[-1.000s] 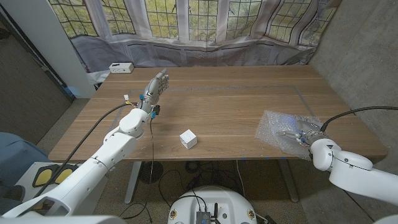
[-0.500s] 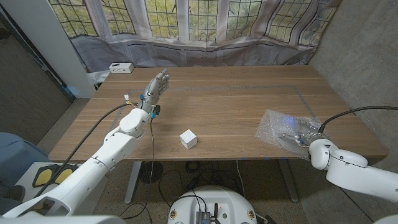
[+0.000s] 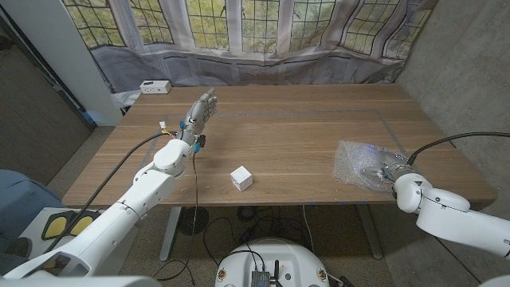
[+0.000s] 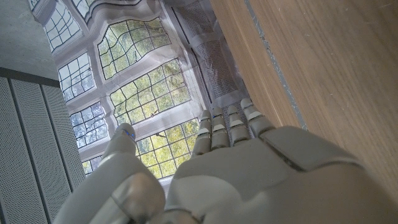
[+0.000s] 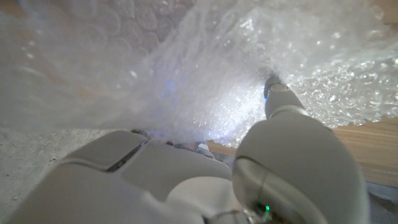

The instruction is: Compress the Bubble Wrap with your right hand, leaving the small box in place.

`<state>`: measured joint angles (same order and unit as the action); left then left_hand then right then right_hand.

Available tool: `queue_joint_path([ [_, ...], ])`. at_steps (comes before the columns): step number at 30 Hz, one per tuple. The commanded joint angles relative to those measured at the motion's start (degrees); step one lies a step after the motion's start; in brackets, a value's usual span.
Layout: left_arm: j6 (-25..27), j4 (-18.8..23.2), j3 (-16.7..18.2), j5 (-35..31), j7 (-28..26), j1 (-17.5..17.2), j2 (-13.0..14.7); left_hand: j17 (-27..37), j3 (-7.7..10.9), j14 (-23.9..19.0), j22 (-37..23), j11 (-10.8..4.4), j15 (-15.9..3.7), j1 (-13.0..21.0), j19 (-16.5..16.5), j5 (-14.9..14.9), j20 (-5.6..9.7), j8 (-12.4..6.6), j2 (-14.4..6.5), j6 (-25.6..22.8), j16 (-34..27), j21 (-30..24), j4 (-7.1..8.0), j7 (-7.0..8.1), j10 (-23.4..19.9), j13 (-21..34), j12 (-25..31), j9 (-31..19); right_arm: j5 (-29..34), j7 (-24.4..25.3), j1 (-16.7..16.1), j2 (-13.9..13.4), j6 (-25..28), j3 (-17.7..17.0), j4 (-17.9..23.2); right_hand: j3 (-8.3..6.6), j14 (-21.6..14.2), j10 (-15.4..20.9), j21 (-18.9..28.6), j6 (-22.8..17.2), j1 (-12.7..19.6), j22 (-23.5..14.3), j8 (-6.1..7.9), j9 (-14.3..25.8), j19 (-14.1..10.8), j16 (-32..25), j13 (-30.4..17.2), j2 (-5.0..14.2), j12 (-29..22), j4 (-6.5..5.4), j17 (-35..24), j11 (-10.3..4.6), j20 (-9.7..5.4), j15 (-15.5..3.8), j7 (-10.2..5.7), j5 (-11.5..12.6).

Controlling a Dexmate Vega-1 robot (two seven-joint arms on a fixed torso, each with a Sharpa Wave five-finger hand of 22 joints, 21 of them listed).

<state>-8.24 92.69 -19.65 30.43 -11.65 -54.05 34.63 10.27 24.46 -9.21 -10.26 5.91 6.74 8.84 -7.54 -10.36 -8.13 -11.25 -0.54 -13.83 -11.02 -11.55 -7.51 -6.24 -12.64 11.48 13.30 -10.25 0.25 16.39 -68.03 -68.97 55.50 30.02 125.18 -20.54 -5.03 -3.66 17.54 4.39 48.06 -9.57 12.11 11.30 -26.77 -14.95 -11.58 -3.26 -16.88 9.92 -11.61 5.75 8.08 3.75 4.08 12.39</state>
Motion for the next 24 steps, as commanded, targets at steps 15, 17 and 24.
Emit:
queue_joint_path([
  [15,-0.34,-0.36,0.46,0.63,-0.14,-0.62,-0.06,0.11,0.11,-0.49,-0.18,-0.32,0.08,0.20,-0.09,0.17,-0.96,-0.01,-0.41,-0.98,0.08,0.06,0.01,0.52,-0.37,0.19,-0.24,-0.18,-2.56,10.15,-4.07,3.64,-7.77,-4.18,-2.90,0.74,-23.78,23.40,0.95,-21.47,16.52,-0.24,2.92,0.13,-26.54,-6.85,0.27,3.73,-7.23,-0.61,-2.68,-2.12,-17.64,-7.57,0.83,-0.63],
  [17,-0.30,-0.28,0.48,0.77,-0.10,-0.73,-0.07,0.11,0.11,-0.50,-0.19,-0.43,0.08,0.20,-0.08,0.17,-0.97,-0.02,-0.42,-1.04,0.08,0.06,0.01,0.53,-0.43,0.19,-0.22,-0.18,-2.35,11.31,-4.85,3.82,-9.37,-4.73,-3.23,0.95,-26.28,25.93,1.28,-23.90,18.28,-0.31,3.12,0.17,-28.54,-8.15,0.26,4.85,-7.70,-0.63,-3.55,-2.66,-18.21,-8.40,0.22,-1.15],
  [24,-0.29,-0.08,0.47,0.75,-0.33,-1.06,-0.08,0.12,0.11,-0.68,-0.20,-0.50,0.10,0.18,0.01,0.17,-1.39,-0.08,-0.47,-1.39,0.03,0.07,0.04,0.69,-0.67,0.22,-0.16,-0.20,-0.67,15.80,-7.14,5.24,-12.00,-6.29,-3.89,0.19,-33.51,31.82,2.72,-30.21,22.74,-0.62,3.90,0.16,-32.96,-10.47,0.31,7.53,-8.53,-0.53,-4.74,-3.66,-19.56,-10.49,-0.75,-1.98],
])
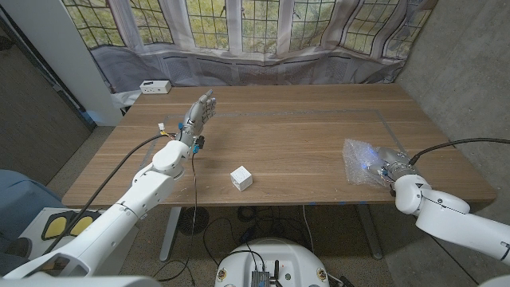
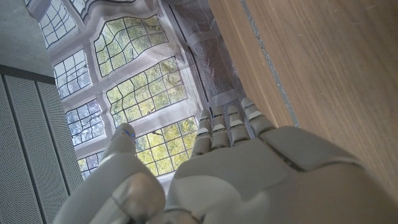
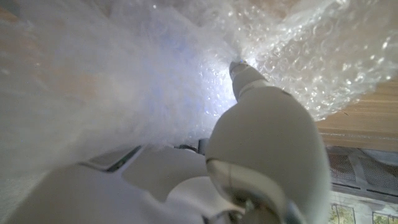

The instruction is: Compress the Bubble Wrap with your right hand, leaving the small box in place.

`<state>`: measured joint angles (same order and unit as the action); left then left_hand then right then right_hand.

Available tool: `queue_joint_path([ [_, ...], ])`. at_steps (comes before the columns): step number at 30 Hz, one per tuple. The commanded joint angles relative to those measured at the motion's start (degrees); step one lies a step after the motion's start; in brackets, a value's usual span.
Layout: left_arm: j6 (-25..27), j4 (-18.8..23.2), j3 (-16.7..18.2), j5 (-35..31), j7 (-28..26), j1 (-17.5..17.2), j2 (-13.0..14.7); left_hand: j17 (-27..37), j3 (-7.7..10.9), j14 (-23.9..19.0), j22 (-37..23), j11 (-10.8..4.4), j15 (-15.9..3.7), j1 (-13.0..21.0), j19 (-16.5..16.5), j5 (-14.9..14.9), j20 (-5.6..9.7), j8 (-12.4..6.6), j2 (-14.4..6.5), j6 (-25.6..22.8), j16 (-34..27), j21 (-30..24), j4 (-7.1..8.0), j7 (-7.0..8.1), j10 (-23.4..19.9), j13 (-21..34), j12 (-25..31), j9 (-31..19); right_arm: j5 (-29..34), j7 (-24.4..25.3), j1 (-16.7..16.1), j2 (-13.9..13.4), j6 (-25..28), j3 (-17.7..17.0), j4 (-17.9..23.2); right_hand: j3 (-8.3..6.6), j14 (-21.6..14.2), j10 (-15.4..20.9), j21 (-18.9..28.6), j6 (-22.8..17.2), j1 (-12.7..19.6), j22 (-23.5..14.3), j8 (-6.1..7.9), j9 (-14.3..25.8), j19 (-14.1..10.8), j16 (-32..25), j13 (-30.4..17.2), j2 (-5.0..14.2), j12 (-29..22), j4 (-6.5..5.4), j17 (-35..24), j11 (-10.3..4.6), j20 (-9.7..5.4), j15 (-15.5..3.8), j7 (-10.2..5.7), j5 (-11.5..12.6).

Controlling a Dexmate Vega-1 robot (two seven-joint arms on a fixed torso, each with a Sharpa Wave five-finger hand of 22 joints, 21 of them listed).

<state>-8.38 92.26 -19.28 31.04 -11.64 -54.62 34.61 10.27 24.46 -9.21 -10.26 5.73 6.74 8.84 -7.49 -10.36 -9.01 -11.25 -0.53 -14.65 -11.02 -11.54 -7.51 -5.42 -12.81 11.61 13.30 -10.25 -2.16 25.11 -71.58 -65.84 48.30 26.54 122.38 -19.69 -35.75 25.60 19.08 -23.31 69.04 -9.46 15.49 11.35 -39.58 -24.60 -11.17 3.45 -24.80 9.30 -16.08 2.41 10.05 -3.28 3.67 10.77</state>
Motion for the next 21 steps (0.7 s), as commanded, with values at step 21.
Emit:
queue_joint_path([
  [21,-0.51,0.14,0.26,0.46,-0.36,-0.78,-0.25,0.14,0.08,-0.96,-0.22,-0.46,0.20,0.14,-0.10,0.17,-0.61,-0.11,-0.55,-1.09,-0.02,0.02,0.08,-0.04,-0.75,0.14,-0.14,-0.22,6.58,13.25,-7.98,5.57,-8.09,-7.40,0.03,-1.10,-8.63,8.28,2.74,-8.89,3.25,-0.95,1.39,0.04,-22.92,-1.72,-0.05,3.05,-1.15,-0.42,-1.18,-0.51,-21.95,-4.99,-1.33,-0.24],
])
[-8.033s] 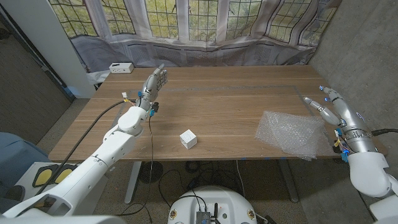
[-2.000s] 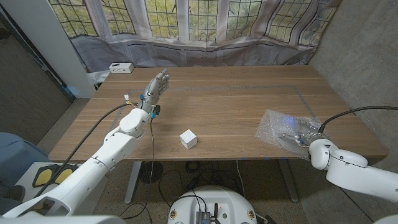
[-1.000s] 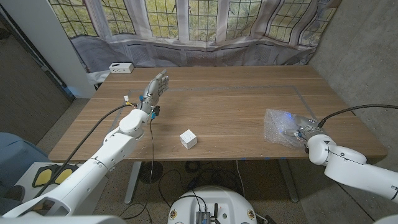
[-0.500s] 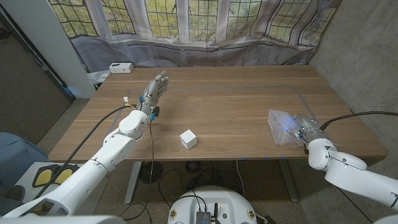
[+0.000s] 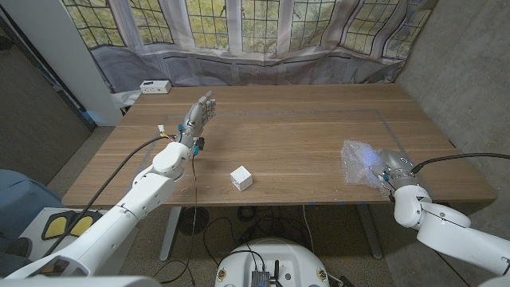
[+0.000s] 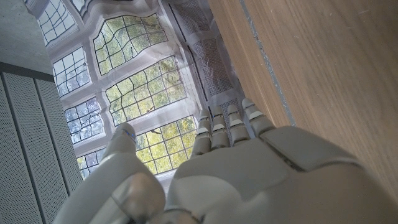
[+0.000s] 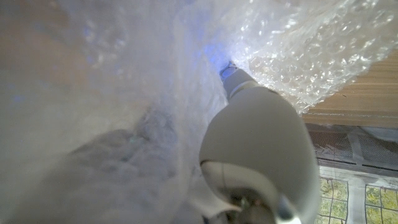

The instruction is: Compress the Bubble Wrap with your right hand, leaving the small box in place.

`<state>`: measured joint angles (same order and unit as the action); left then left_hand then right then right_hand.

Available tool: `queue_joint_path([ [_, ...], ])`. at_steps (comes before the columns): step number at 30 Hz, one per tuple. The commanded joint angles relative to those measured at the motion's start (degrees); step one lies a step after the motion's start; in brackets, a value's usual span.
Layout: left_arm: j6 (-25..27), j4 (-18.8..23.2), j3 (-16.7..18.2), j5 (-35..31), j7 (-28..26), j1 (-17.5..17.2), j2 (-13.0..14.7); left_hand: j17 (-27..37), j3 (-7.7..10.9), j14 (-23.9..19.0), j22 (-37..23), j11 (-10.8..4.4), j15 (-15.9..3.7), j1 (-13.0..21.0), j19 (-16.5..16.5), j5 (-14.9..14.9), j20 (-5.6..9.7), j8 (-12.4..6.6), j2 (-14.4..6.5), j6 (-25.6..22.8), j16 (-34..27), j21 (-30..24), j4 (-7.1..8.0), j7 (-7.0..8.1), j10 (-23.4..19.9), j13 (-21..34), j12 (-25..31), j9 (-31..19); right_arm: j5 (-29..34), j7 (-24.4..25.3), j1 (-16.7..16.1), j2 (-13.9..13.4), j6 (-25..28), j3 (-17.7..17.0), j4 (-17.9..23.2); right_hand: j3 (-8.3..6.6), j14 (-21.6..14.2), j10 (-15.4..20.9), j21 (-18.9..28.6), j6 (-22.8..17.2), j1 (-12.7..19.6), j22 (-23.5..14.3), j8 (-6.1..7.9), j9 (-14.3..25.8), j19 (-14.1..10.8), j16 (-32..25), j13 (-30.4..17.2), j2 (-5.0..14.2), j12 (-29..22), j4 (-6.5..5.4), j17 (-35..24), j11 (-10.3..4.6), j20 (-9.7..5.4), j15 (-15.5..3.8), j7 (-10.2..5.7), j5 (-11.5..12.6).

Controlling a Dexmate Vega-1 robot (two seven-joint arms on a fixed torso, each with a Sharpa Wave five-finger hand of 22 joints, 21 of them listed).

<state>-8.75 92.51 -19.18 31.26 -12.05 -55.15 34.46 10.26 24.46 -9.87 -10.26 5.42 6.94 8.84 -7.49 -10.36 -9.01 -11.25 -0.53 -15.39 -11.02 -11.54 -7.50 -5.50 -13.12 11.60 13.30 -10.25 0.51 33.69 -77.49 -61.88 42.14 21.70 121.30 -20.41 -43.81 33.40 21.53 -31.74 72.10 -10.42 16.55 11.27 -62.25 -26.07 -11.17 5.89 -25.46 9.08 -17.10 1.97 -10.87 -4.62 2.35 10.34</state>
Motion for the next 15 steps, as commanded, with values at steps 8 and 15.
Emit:
queue_joint_path([
  [8,-0.04,-0.44,0.14,0.63,0.53,-0.17,-0.05,0.15,0.08,-0.30,-0.22,-0.06,-0.03,0.14,-0.13,0.17,-0.70,-0.08,-0.58,-0.40,0.00,0.00,0.09,0.07,-0.48,0.17,-0.15,-0.23,4.74,5.90,-4.19,2.75,-3.15,-5.93,2.85,-0.40,-0.94,0.60,0.43,-0.74,0.15,-0.01,0.22,0.11,-0.38,-0.21,-0.04,0.88,-0.31,-0.35,-0.28,-0.04,-1.09,-3.62,-0.13,0.24],
  [15,-0.25,-0.35,0.38,0.51,0.49,-0.18,0.23,0.15,0.09,-0.36,-0.23,-0.12,-0.02,0.15,-0.13,0.17,-0.69,-0.03,-0.62,-0.42,0.00,-0.01,0.09,0.06,-0.52,0.18,-0.16,-0.24,6.60,6.73,-6.01,3.33,-3.81,-8.31,4.13,-0.35,-1.05,0.90,0.52,-0.94,-0.04,-0.02,0.14,0.10,-0.43,-0.07,-0.04,1.01,-0.25,-0.52,-0.33,0.07,-0.99,-3.49,-0.15,0.27],
])
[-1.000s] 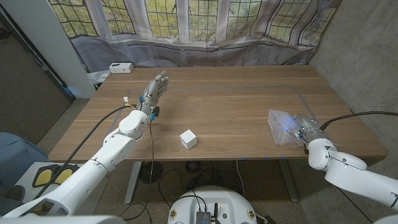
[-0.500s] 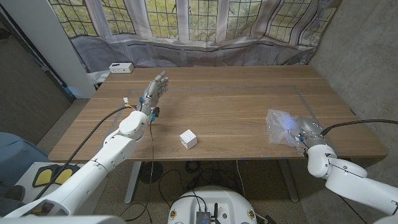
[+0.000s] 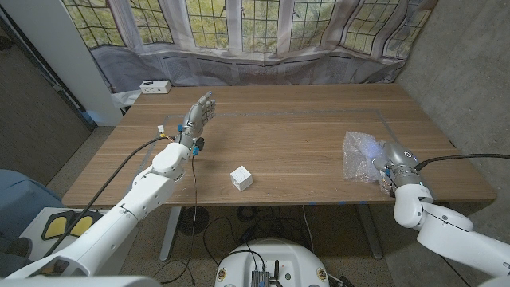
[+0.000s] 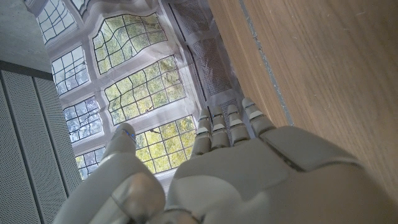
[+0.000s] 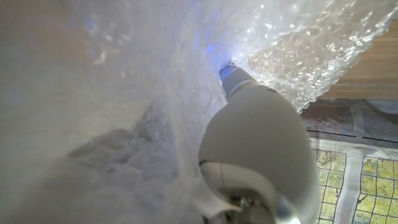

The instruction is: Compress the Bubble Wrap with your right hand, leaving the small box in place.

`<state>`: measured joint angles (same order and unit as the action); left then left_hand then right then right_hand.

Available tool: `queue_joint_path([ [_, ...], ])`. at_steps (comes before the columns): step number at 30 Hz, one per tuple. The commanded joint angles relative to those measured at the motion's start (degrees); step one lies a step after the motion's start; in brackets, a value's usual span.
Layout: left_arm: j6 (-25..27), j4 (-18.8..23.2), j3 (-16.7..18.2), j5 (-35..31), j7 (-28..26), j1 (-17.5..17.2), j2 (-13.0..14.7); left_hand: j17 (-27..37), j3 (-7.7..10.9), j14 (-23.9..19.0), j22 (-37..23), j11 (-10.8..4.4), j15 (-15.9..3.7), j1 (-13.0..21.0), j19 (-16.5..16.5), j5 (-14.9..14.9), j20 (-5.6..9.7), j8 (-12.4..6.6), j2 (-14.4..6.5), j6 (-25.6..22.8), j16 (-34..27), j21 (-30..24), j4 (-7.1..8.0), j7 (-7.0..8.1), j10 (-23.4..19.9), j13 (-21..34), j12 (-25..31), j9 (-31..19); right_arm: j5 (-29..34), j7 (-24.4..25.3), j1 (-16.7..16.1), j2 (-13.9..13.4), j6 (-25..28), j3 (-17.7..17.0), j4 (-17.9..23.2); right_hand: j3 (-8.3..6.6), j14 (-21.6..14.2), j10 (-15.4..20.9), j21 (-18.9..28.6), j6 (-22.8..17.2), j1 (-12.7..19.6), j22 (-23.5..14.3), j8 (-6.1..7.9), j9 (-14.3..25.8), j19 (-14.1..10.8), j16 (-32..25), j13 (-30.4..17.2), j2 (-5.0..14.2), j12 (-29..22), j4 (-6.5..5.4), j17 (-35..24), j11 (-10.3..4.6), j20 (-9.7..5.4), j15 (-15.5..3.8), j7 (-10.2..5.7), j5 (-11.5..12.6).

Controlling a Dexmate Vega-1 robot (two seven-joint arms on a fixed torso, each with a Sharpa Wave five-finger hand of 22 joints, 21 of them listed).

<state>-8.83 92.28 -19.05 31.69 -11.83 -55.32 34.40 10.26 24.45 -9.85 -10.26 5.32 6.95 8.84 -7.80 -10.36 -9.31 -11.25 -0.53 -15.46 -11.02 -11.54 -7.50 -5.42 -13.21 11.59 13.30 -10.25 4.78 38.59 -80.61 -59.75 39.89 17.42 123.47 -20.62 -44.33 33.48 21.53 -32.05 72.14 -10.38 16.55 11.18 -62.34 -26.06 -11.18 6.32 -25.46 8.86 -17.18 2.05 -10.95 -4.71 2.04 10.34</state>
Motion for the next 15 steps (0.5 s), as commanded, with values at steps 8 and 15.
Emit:
queue_joint_path([
  [8,-0.31,-0.08,0.46,0.20,0.31,-0.12,0.38,0.15,0.09,-0.36,-0.23,0.01,0.00,0.15,0.22,0.17,-0.47,0.02,-0.64,-0.32,0.03,0.00,0.10,-0.04,-0.45,0.20,-0.18,-0.24,3.60,1.46,-4.52,2.44,-3.21,-6.53,2.69,-0.04,0.15,0.84,0.24,-0.90,-0.45,-0.10,-0.13,0.19,0.80,0.76,-0.05,0.57,0.20,-0.45,-0.17,-0.04,-0.35,-3.17,0.09,0.36],
  [15,-0.50,-0.24,0.43,0.24,0.43,-0.14,0.30,0.15,0.09,-0.41,-0.23,0.02,0.01,0.17,0.17,0.17,-0.43,0.05,-0.68,-0.36,0.03,-0.02,0.10,-0.07,-0.45,0.22,-0.21,-0.25,5.50,1.67,-5.30,3.62,-5.57,-7.64,2.32,0.08,0.28,1.06,0.23,-1.38,-0.56,-0.11,-0.20,0.19,1.14,1.01,-0.06,0.54,0.46,-0.45,-0.29,-0.18,-0.24,-3.03,0.01,0.39],
])
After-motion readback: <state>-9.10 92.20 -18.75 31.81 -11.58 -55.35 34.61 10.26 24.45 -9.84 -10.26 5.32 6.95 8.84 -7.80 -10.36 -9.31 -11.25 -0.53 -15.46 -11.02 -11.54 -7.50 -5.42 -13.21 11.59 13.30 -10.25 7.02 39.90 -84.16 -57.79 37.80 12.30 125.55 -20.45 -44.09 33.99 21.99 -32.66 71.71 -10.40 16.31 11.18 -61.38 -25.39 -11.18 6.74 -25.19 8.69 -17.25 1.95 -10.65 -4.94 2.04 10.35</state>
